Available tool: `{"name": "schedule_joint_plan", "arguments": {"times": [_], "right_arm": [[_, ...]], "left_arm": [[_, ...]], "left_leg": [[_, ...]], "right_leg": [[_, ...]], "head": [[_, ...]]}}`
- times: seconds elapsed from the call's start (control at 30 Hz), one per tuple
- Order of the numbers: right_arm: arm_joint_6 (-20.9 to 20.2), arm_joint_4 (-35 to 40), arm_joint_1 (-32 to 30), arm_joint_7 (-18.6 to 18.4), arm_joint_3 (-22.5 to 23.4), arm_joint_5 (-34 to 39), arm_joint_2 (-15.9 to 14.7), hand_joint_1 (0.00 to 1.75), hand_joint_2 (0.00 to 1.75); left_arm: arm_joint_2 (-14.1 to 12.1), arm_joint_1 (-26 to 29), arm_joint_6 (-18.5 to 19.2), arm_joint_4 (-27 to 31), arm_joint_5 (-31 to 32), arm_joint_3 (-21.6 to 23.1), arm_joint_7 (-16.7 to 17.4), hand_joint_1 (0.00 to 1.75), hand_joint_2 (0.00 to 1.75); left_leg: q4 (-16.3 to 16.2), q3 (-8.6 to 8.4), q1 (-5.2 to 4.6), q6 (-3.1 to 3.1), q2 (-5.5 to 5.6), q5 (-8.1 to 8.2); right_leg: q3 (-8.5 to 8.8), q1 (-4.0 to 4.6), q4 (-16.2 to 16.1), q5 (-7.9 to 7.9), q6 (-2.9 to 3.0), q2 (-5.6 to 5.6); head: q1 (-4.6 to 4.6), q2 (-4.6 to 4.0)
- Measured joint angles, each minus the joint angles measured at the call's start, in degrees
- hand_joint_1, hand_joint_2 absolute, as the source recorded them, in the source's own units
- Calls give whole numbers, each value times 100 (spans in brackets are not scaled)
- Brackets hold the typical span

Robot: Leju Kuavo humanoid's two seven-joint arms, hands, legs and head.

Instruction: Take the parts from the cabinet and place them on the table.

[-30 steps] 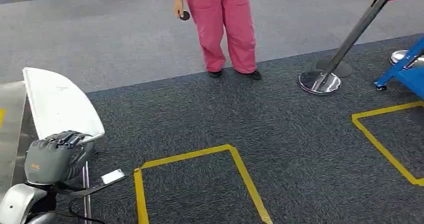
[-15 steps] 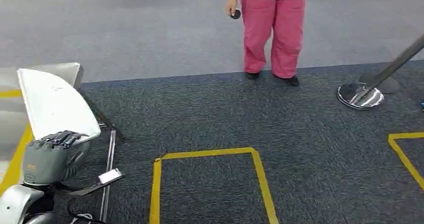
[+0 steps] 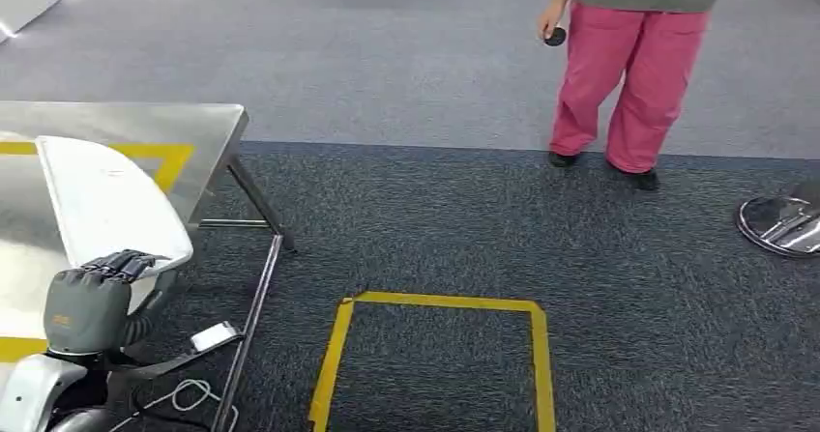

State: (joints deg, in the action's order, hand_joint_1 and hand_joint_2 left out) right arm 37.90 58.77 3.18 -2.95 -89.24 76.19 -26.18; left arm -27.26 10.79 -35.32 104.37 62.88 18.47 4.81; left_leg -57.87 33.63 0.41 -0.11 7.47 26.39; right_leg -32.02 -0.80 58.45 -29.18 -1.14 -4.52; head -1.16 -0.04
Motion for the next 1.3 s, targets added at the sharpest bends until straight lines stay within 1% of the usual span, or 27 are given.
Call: {"name": "schedule_joint_plan", "arguments": {"times": [0.03, 0.07, 0.1, 0.13, 0.17, 0.23, 0.27, 0.33, 0.4, 0.43, 0.47, 0.5, 0.53, 0.63, 0.77, 1.0, 1.3], "right_arm": [[2, 2, 4, -16, -2, 0, 0, 0, 0], [2, 11, -6, -40, -2, 4, 0, 0, 0], [2, 13, 1, -40, 0, 22, 0, 0, 0], [2, 15, 18, -40, 2, 50, 0, 0, 0], [0, 20, 27, -44, 5, 70, 0, 0, 0], [0, 35, 25, -46, 7, 100, 0, 0, 0], [0, 44, 24, -46, 7, 103, 0, 0, 0], [0, 48, 11, -48, 7, 135, 0, 0, 0], [-4, 48, 7, -48, 7, 168, 0, 0, 0], [-11, 48, 8, -48, 7, 173, 0, 0, 0], [-17, 48, 8, -48, 7, 179, 0, 0, 0], [-17, 48, 8, -48, 7, 181, 0, 0, 0], [-20, 48, 8, -48, 7, 186, 0, 0, 0], [-20, 48, 9, -48, 7, 232, 0, 0, 0], [-17, 48, 8, -48, 7, 273, 0, 0, 0], [-13, 57, 9, -48, 7, 295, 0, 0, 0], [-13, 72, 10, -48, 7, 317, 0, 0, 0]], "left_arm": [[-6, 3, 27, 11, -53, -2, 0, 164, 175], [0, 5, 38, 13, -103, 2, 0, 164, 175], [-2, -13, 40, 17, -137, -2, -7, 164, 175], [-2, -12, 79, 20, -190, -4, -17, 164, 175], [0, 1, 114, 20, -241, 2, -33, 164, 175], [0, -2, 129, 20, -372, 13, -90, 164, 175], [2, -4, 127, 20, -416, 13, -107, 164, 175], [18, -6, 127, 22, -492, 13, -157, 164, 175], [31, -7, 129, 22, -568, 20, -205, 164, 175], [37, -9, 140, 22, -633, 24, -232, 164, 175], [44, -11, 153, 22, -674, 28, -254, 164, 175], [50, -12, 156, 22, -715, 39, -271, 164, 175], [59, -14, 164, 22, -776, 55, -290, 164, 175], [85, -17, 274, 22, -1012, 98, -345, 164, 175], [114, -20, 324, 22, -1113, 111, -374, 164, 175], [136, -20, 335, 22, -1119, 109, -374, 164, 175], [151, -19, 328, 22, -1060, 101, -341, 164, 175]], "left_leg": [[51, -18, -9, -37, 50, -22], [26, -44, 2, 95, 27, 6], [49, -40, -22, 242, 28, -37], [55, -44, -28, 306, 27, -16], [55, -44, -29, 320, 27, -35], [58, -44, -20, 339, 11, -49], [61, -48, -16, 339, -1, -49], [68, -51, -8, 336, -17, -50], [71, -51, -3, 316, -25, -50], [76, -51, 2, 258, -26, -50], [93, -58, 12, 152, -27, -46], [112, -63, 25, 9, -27, -39], [118, -63, 34, -63, -27, -36], [117, -59, 32, -69, -28, -31], [114, -58, 12, -66, -30, -30], [107, -57, -6, -60, -30, -29], [104, -58, -8, -59, -30, -30]], "right_leg": [[30, -8, -46, 21, 31, 68], [34, -32, -91, 24, -13, 50], [37, -39, -93, 23, -13, 68], [42, -34, -92, 21, -9, 81], [44, -25, -92, 23, -6, 78], [38, -1, -89, 39, 19, 67], [38, 10, -88, 37, 42, 61], [36, 23, -83, 40, 47, 50], [33, 30, -82, 38, 50, 46], [32, 32, -81, 34, 57, 46], [31, 34, -79, 30, 62, 46], [30, 37, -78, 29, 63, 46], [28, 37, -78, 28, 65, 47], [32, 35, -80, 27, 65, 45], [38, 12, -87, 27, 64, 43], [43, -3, -97, 34, 51, 43], [42, -4, -97, 35, 50, 43]], "head": [[-9, 0], [-2, -2], [-40, 2], [-24, -2], [-33, 0], [-37, 0], [-40, 0], [-37, 0], [-37, 0], [-37, 0], [-40, 0], [-37, 0], [-37, 0], [-37, 0], [-35, 0], [-35, 0], [-35, 0]]}}
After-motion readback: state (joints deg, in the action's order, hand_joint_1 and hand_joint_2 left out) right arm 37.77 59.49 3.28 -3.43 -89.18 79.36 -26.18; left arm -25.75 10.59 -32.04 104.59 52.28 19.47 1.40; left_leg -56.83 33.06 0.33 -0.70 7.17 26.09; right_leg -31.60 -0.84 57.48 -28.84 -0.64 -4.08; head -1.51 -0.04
